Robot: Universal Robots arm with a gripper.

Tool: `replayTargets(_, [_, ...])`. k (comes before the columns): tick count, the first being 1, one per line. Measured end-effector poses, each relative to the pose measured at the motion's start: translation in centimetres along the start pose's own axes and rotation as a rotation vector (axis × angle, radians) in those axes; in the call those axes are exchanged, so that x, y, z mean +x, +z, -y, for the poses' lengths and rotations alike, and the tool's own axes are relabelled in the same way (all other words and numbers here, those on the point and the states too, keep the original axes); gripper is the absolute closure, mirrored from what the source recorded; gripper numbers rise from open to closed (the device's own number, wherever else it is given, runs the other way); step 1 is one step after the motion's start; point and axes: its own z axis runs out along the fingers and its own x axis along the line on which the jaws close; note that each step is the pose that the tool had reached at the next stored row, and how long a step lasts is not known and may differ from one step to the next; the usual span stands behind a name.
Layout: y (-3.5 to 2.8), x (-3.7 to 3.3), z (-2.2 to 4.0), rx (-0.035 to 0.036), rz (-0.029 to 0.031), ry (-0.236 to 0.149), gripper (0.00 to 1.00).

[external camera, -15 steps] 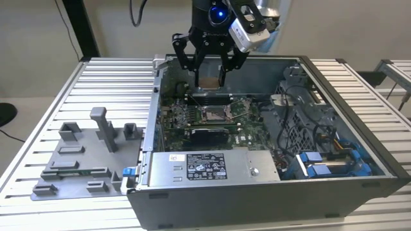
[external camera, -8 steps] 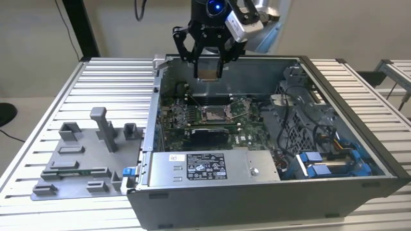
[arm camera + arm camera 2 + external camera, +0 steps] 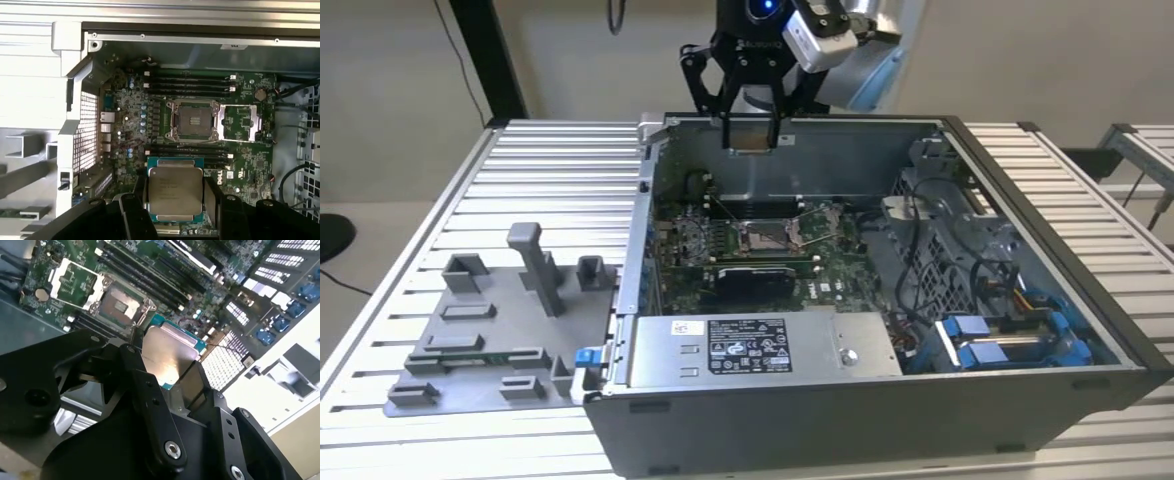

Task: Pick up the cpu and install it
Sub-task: 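Place the cpu into insertion slot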

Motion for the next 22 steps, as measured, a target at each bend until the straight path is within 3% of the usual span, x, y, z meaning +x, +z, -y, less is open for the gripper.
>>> replayTargets(3, [0.12,-0.15,-0.95,0.0001,-0.0005,0.0,1.0])
replayTargets(8, [0.27,-0.32,-1.74,0.0002,-0.0022,0.0,1.0])
replayTargets(22, [0.3,-0.37,-1.84,0.0,-0.0047,0.0,1.0])
